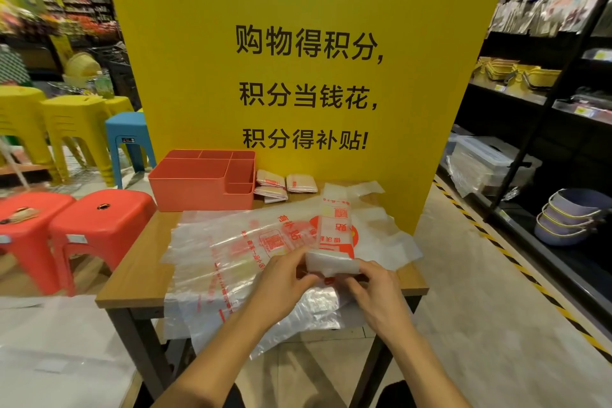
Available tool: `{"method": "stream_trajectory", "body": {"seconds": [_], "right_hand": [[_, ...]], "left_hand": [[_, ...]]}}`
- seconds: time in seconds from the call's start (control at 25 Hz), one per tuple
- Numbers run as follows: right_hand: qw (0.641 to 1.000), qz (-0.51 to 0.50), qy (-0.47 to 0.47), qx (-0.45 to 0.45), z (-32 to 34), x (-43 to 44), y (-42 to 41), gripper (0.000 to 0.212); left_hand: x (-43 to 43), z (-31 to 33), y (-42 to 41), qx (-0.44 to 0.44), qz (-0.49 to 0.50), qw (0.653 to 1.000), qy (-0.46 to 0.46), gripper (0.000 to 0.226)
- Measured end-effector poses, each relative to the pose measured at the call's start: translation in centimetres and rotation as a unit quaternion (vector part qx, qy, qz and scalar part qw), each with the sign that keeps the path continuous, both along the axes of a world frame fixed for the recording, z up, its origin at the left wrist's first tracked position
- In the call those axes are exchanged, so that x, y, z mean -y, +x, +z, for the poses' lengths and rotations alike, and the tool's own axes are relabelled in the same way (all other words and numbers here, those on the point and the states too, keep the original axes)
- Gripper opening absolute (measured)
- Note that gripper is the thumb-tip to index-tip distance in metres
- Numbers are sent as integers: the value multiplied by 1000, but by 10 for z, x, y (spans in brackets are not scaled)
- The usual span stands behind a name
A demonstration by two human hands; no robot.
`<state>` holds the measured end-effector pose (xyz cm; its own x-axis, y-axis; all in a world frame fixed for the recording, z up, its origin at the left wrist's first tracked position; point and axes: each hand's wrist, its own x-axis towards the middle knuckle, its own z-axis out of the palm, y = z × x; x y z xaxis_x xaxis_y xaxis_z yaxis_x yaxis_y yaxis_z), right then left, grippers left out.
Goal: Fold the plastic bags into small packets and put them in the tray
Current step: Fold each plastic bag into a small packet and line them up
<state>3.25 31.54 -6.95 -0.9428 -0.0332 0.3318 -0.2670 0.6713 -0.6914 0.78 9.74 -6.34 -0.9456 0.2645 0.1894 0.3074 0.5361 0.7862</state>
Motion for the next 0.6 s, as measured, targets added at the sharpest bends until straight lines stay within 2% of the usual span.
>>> {"method": "stream_trajectory", "body": {"seconds": [0.16, 0.32, 0.4, 0.48, 0.6], "right_hand": [[998, -44, 43, 3, -3, 4, -1, 18], [998, -30, -46, 26, -9, 6, -5, 19], [998, -29, -42, 24, -13, 2, -6, 11], [998, -1, -55, 38, -13, -1, -6, 7], [994, 25, -93, 48, -10, -2, -6, 12]], "left_hand": [[-10, -9, -8, -10, 52, 996, -77, 20], [-16, -2, -10, -28, 22, 998, -53, 30], [-16, -1, -11, -24, 12, 999, -36, 36], [-16, -3, -15, -20, 20, 998, -51, 32], [-17, -3, -15, -18, 39, 997, -67, 29]]}}
